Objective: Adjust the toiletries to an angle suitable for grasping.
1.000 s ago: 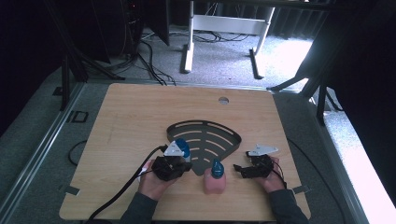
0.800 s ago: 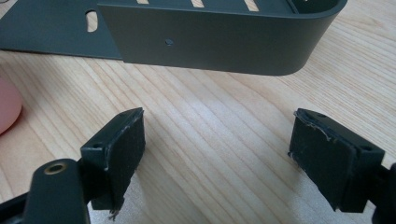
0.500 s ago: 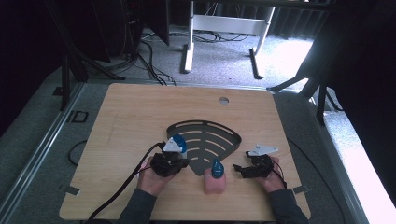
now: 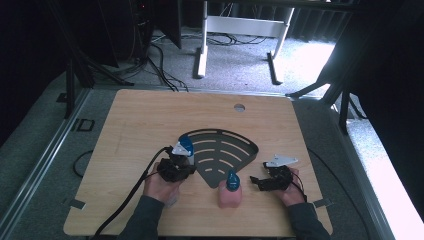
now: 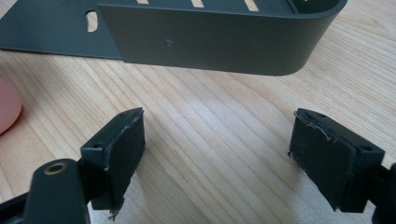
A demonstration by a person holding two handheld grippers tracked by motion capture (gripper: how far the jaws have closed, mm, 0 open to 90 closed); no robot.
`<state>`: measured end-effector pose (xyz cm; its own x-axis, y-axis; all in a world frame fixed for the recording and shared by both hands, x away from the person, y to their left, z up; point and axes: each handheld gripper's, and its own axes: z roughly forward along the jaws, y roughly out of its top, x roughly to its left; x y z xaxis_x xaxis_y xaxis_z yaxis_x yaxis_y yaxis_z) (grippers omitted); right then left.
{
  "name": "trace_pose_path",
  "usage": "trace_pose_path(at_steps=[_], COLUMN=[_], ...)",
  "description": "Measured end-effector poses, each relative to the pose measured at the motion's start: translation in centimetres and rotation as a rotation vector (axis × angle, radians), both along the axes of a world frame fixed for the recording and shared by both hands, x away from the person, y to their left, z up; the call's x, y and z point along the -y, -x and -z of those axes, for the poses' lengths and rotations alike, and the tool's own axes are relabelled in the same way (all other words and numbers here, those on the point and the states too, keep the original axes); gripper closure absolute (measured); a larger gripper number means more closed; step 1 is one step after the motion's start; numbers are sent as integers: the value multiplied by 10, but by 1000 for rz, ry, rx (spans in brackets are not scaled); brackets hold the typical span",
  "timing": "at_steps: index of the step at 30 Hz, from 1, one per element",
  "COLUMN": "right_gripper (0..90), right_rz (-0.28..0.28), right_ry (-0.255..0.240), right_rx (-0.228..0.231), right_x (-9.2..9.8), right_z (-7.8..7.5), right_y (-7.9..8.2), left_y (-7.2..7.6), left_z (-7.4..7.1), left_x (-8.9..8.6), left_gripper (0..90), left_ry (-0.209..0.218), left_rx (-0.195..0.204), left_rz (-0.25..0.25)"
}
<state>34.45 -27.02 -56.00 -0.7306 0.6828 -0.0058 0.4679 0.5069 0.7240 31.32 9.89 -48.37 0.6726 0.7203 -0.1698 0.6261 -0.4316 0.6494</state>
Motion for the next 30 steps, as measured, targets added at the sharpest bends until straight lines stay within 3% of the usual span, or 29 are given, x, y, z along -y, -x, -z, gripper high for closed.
trace_pose_path(at_steps=[23,27,30], right_gripper=[179,179,196], right_rz=[0,0,-6], right_ry=[1,1,-1], right_rx=[-1,-1,-2], right_x=[0,0,0], right_z=[0,0,0], right_y=[0,0,1], left_y=[-36,-32,-25], left_z=[3,2,-1], left_x=[-22,-21,-17], left_gripper=[895,898,897], left_ry=[-44,-45,-45], left_rx=[-27,-22,-7], left_rz=[-69,-64,-26])
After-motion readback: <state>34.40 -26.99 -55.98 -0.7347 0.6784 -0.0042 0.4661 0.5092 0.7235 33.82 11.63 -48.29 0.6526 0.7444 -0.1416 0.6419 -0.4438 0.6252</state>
